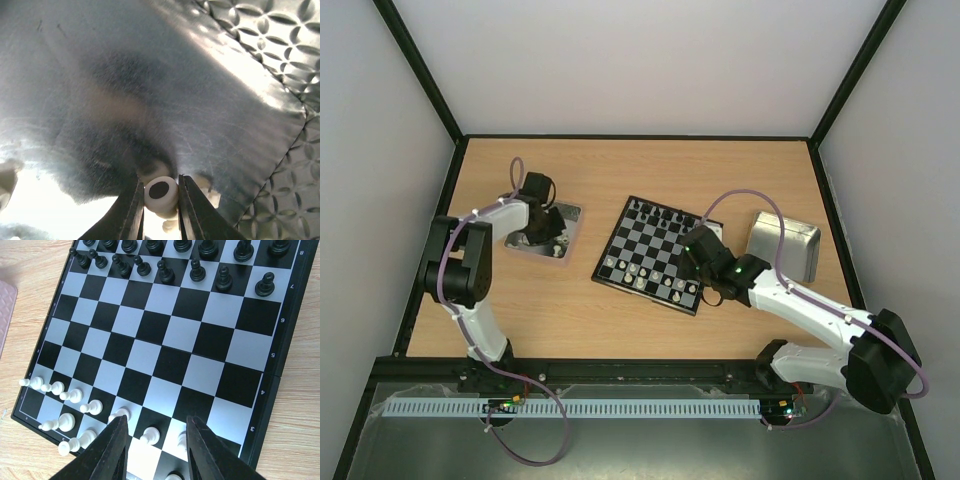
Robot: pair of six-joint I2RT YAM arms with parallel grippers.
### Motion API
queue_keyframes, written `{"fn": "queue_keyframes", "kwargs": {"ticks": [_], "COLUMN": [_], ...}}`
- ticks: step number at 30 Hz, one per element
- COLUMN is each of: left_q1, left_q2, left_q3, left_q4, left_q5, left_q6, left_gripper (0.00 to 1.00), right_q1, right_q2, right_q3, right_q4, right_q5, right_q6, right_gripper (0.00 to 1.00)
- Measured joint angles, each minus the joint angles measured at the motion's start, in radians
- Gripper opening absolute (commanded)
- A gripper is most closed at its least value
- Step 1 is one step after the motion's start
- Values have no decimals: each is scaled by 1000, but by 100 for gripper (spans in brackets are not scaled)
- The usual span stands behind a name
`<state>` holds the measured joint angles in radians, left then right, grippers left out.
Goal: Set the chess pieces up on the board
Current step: Pick up the chess piece from the storage box, then place the chess piece on the chessboard.
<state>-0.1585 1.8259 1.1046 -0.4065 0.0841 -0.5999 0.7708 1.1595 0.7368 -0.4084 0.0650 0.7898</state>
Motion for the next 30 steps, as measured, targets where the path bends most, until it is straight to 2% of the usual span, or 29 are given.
{"fn": "queue_keyframes", "kwargs": {"ticks": [6, 11, 19, 22, 30], "left_q1": [0, 0, -14, -64, -282], "left_q2": [-81, -219, -416, -467, -506], "left_q3": [-61, -122, -275, -321, -353], "left_q4": [19, 54, 189, 254, 473], "left_q5": [-7, 18, 219, 297, 406], "left_q6": [-32, -83, -254, -352, -582], "left_gripper": [14, 14, 14, 14, 15], "right_q1": [0, 0, 0, 0, 0], "right_q2": [-9, -28, -6, 38, 158], "right_q3": [-2, -12, -50, -50, -50], "right_q4": [24, 103, 378, 475, 659], "right_q5": [-8, -45, -211, -270, -393], "right_q6": [1, 19, 135, 180, 295], "right_gripper": [31, 35, 49, 53, 52]}}
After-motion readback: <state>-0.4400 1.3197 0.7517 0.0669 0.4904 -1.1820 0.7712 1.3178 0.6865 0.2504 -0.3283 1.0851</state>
